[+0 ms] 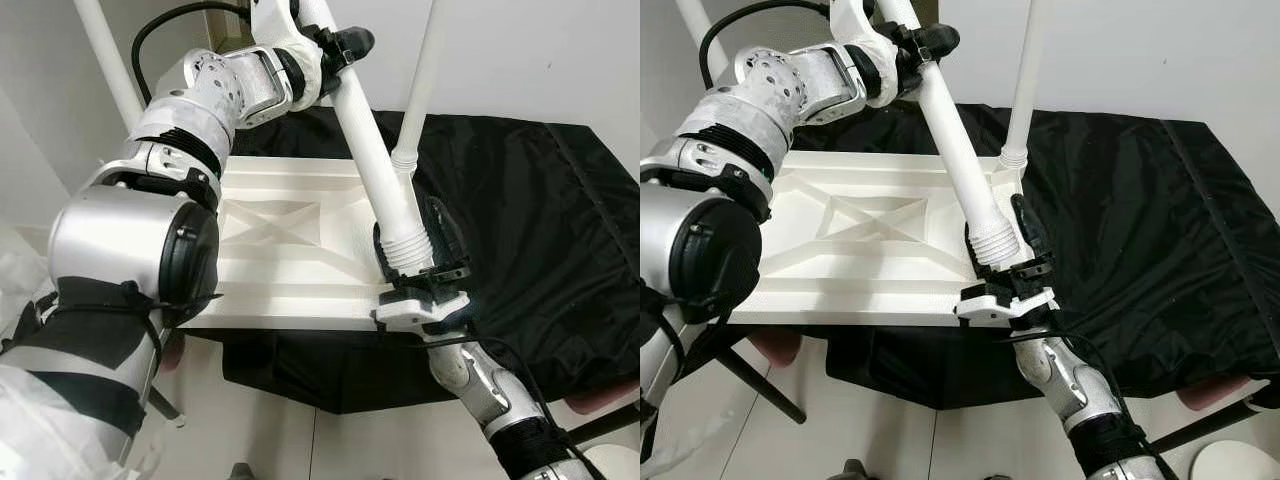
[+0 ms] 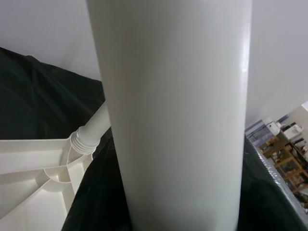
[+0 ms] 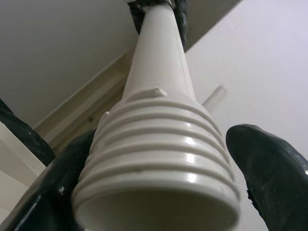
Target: Building children table
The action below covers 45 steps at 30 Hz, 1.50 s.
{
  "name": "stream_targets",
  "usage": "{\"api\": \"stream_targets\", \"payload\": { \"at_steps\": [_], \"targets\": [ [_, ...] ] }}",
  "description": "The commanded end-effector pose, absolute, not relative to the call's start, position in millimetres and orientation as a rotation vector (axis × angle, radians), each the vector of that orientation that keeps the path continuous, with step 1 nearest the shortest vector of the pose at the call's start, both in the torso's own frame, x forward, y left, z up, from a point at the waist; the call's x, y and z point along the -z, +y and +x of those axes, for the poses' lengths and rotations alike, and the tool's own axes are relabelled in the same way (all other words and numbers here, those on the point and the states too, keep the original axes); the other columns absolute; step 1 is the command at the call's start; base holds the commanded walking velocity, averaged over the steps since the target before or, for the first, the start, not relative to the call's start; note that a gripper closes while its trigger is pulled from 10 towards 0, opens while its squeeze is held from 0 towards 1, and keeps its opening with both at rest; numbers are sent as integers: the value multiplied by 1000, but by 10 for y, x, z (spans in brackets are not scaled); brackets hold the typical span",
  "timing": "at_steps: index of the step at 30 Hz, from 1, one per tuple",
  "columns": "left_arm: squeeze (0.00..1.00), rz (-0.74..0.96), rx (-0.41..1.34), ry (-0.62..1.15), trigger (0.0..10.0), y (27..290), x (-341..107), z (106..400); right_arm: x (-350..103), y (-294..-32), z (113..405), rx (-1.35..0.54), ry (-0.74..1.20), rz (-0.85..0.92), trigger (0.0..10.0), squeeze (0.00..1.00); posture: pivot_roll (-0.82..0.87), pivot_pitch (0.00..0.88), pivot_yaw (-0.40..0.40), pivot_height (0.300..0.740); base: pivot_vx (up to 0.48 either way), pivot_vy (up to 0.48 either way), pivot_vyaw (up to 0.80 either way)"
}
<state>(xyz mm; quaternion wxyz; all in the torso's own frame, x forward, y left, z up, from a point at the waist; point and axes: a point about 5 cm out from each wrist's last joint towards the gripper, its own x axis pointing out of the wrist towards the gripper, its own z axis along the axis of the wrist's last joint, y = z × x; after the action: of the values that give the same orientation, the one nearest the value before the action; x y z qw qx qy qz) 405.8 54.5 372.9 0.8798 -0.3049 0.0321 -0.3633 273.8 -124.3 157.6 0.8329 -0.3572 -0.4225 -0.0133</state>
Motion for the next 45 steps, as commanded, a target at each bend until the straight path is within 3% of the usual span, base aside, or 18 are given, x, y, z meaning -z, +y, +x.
{"api": "stream_targets", "payload": {
  "at_steps": [1,2,11,17,19,31,45],
  "targets": [
    [0,-608,971,-83,10000,617,-3936,3978,-1574,-1315,2728,63,-875,-724,10000,1000,8,15,55,740,0,0,0],
    [0,-608,959,-68,10000,639,-3935,3983,-1568,-1336,2710,85,-863,-701,10000,0,7,18,54,740,0,0,0],
    [0,-596,873,-49,10000,755,-3928,4027,-1453,-1368,2633,92,-836,-716,10000,0,8,25,61,740,0,0,0],
    [0,-586,825,-83,10000,810,-3949,4051,-1473,-1390,2673,103,-764,-642,10000,0,4,25,61,740,0,0,0],
    [0,-555,806,-122,10000,826,-3998,4051,-1531,-1414,2703,143,-704,-539,10000,0,4,33,38,740,0,0,0],
    [0,-464,730,-212,10000,948,-4092,4064,-1649,-1415,2734,167,-621,-427,10000,0,3,53,6,740,0,0,0],
    [0,-345,602,-332,10000,821,-4149,4068,-1858,-1467,2905,139,-446,-235,10000,0,-13,52,30,740,0,0,0]
  ]
}}
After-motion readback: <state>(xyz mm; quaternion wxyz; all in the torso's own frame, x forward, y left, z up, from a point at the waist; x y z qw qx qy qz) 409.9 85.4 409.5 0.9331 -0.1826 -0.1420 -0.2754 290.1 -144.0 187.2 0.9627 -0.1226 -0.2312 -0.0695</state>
